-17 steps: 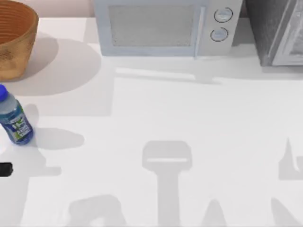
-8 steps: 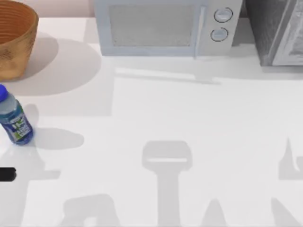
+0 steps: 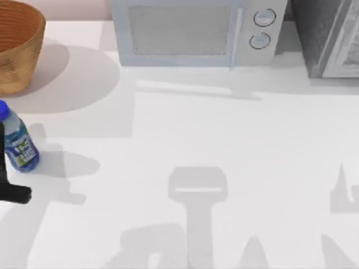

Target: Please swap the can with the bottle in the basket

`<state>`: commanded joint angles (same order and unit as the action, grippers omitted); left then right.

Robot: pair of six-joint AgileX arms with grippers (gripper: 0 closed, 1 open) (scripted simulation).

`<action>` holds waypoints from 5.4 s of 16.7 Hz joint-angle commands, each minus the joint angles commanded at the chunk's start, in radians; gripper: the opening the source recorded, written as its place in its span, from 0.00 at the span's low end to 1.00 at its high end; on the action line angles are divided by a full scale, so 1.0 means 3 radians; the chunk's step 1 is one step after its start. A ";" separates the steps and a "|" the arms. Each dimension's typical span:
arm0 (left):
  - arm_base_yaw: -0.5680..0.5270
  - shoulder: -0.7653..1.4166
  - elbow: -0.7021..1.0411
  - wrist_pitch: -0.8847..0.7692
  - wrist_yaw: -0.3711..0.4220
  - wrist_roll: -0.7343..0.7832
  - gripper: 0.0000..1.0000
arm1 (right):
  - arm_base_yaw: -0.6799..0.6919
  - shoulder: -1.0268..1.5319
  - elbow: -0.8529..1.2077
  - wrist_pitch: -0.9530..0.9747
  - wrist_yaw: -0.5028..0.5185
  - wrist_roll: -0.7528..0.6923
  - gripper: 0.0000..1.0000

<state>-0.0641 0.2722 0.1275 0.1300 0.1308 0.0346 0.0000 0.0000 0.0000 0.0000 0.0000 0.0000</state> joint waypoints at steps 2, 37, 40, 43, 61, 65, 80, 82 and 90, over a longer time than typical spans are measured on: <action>-0.0100 0.0434 0.0218 0.0231 0.0214 0.0028 0.00 | 0.0000 0.0000 0.0000 0.0000 0.0000 0.0000 1.00; -0.1170 0.7566 0.3470 0.4070 0.3579 -0.0035 0.00 | 0.0000 0.0000 0.0000 0.0000 0.0000 0.0000 1.00; -0.1170 0.7566 0.3470 0.4070 0.3579 -0.0035 0.00 | 0.0000 0.0000 0.0000 0.0000 0.0000 0.0000 1.00; -0.1170 0.7566 0.3470 0.4070 0.3579 -0.0035 0.08 | 0.0000 0.0000 0.0000 0.0000 0.0000 0.0000 1.00; -0.1170 0.7566 0.3470 0.4070 0.3579 -0.0035 1.00 | 0.0000 0.0000 0.0000 0.0000 0.0000 0.0000 1.00; -0.1158 0.7565 0.3469 0.4070 0.3579 -0.0035 1.00 | 0.0000 0.0000 0.0000 0.0000 0.0000 0.0000 1.00; -0.0335 0.3909 0.1720 0.1884 0.1711 -0.0057 1.00 | 0.0000 0.0000 0.0000 0.0000 0.0000 0.0000 1.00; -0.0208 0.3092 0.1368 0.1474 0.1342 -0.0056 1.00 | 0.0000 0.0000 0.0000 0.0000 0.0000 0.0000 1.00; 0.0126 0.0178 0.0122 0.0113 0.0087 -0.0085 1.00 | 0.0000 0.0000 0.0000 0.0000 0.0000 0.0000 1.00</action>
<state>-0.0262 0.3255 0.1640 0.1638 0.1568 0.0092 0.0000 0.0000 0.0000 0.0000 0.0000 0.0000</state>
